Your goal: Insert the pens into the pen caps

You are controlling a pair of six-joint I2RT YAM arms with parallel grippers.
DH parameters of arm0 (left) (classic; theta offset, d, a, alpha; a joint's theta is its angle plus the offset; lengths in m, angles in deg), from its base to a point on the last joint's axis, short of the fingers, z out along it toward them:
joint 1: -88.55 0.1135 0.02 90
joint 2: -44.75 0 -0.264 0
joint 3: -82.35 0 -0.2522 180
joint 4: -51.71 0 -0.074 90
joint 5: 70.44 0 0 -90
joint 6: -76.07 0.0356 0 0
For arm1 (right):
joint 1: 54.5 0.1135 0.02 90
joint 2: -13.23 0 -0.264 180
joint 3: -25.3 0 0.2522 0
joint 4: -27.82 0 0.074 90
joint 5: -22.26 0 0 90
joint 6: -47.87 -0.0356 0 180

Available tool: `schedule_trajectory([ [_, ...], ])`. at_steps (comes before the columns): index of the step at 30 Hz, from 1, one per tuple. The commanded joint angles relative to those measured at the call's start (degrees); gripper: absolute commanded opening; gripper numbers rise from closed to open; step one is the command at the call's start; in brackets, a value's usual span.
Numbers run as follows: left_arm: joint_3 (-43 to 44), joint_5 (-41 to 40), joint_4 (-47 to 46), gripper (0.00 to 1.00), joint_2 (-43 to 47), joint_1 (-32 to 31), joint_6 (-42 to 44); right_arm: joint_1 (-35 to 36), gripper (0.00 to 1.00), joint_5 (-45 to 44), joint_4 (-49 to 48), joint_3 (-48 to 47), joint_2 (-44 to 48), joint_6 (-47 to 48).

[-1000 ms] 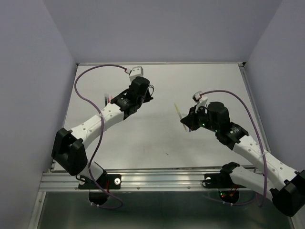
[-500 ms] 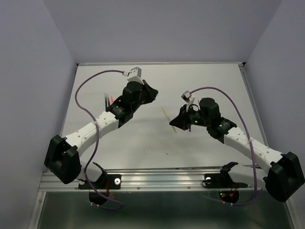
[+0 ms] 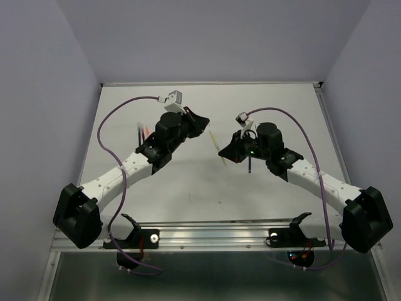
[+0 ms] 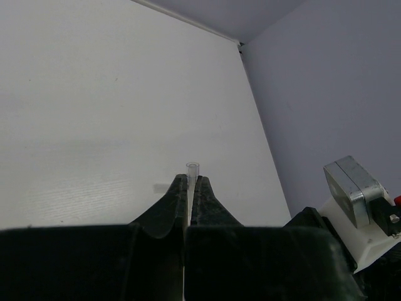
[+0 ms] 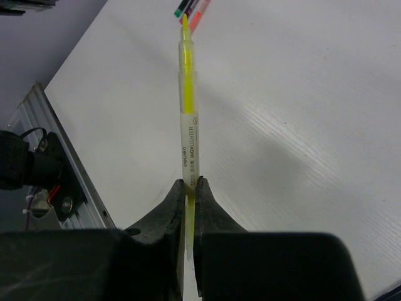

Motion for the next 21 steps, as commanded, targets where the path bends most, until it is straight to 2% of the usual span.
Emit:
schedule_trajectory([
  [1,-0.8,-0.4,-4.1,0.0,3.0,0.3,-0.2,-0.3,0.01,-2.2,-4.9,-3.4,0.6,-0.5],
  [21,-1.3,-0.9,-4.8,0.0,3.1,0.3,-0.5,-0.3,0.01,0.2,-6.5,-4.0,0.5,-2.0],
])
